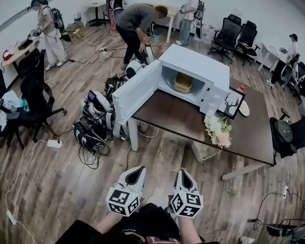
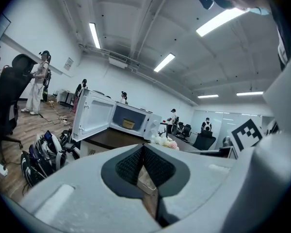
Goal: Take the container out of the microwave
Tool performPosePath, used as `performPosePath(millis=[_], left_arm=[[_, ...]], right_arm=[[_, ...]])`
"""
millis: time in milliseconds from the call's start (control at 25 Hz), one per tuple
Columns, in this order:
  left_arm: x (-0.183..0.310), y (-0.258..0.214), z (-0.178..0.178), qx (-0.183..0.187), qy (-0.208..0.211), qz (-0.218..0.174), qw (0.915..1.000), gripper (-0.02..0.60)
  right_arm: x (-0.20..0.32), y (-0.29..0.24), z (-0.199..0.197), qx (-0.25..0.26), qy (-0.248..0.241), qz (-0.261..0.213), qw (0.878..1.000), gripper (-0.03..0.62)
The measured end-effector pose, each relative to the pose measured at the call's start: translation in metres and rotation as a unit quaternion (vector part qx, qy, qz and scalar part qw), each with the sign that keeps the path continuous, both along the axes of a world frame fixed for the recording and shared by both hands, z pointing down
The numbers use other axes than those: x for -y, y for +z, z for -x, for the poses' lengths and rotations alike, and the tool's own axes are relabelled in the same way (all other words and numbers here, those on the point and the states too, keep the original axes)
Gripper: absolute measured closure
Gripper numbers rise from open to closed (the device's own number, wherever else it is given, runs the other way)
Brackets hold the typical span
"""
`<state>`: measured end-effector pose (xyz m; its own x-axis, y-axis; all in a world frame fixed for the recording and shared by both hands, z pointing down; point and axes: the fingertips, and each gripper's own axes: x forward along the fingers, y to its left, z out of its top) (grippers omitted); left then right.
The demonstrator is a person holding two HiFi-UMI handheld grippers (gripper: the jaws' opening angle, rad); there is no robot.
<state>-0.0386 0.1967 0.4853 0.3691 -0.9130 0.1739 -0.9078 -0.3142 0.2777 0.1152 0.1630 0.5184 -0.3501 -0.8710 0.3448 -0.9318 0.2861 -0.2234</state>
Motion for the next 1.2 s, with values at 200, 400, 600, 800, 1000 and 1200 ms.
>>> performPosePath(millis=[200,400,600,800,1000,1200], left_arm=[[0.035,0.000,-0.012,-0.004,-0.026,0.001,0.9996,0.572],[0.060,0.006,-0.035,-0.001,-0.027,0.004,0.9996,0.572],[0.078,0.010,-0.053,0.003,-0.016,0.012,0.9998,0.572],[0.102,0.012,-0.061,0.003,-0.007,0.010,0.9999,0.572],[0.141,0.017,-0.061,0.004,0.011,0.009,0.9999,0.572],[0.195,0.012,-0.053,0.011,0.028,0.001,0.9995,0.572]], right_arm=[[0.039,-0.002,-0.014,-0.007,-0.028,-0.003,1.000,0.586],[0.066,0.002,-0.033,0.001,-0.029,0.003,1.000,0.586],[0.080,0.009,-0.041,0.008,-0.025,0.017,1.000,0.586],[0.095,0.016,-0.043,0.008,-0.015,0.025,1.000,0.586],[0.123,0.023,-0.043,0.008,0.005,0.032,0.999,0.586],[0.169,0.020,-0.037,0.009,0.023,0.033,0.999,0.586]])
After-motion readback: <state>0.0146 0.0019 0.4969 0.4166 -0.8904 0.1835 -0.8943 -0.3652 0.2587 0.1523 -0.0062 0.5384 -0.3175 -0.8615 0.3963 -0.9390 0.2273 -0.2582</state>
